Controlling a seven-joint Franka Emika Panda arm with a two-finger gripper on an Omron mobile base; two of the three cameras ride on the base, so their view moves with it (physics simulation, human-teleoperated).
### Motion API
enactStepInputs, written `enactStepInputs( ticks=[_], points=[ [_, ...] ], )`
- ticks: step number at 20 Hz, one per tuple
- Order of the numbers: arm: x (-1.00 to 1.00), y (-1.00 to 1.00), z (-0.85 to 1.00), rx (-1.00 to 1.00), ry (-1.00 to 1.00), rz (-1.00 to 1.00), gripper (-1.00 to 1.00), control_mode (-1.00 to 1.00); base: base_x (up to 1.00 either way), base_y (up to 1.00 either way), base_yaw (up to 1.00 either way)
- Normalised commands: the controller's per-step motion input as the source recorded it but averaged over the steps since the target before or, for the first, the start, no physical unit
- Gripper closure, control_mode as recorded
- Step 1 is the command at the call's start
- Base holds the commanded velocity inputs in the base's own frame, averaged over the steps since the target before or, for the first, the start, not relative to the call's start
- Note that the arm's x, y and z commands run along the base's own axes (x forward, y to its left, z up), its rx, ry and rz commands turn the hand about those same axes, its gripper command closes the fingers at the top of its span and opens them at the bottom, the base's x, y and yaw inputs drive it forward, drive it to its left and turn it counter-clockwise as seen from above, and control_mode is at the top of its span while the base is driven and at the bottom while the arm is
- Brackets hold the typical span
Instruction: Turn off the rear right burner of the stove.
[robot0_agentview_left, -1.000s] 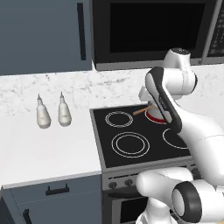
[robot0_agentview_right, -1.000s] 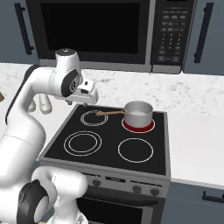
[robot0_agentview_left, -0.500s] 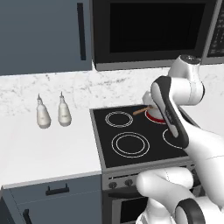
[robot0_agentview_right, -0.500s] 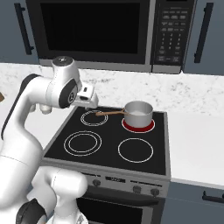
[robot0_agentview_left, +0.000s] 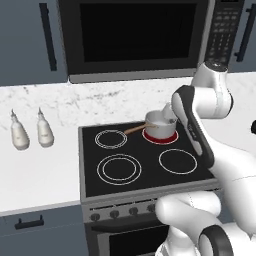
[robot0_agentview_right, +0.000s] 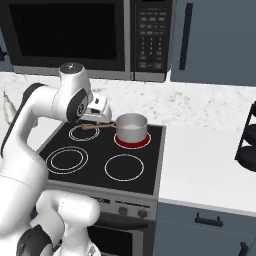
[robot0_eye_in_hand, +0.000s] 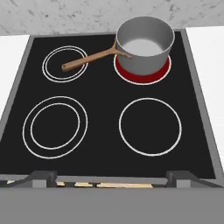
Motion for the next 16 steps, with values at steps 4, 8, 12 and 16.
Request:
enactStepInputs(
  ticks=[4,8,12,16],
  points=[
    [0.00,0.00,0.00,0.00,0.00,0.00,-1.00,1.00,0.03,-0.61,0.00],
    [0.00,0.00,0.00,0.00,0.00,0.00,-1.00,1.00,0.00,-0.26,0.00],
    [-0.05,0.02,0.00,0.00,0.00,0.00,-1.00,-1.00,0.00,0.00,0.00],
    [-0.30,0.18,0.00,0.00,0.00,0.00,-1.00,-1.00,0.00,0.00,0.00]
  ],
)
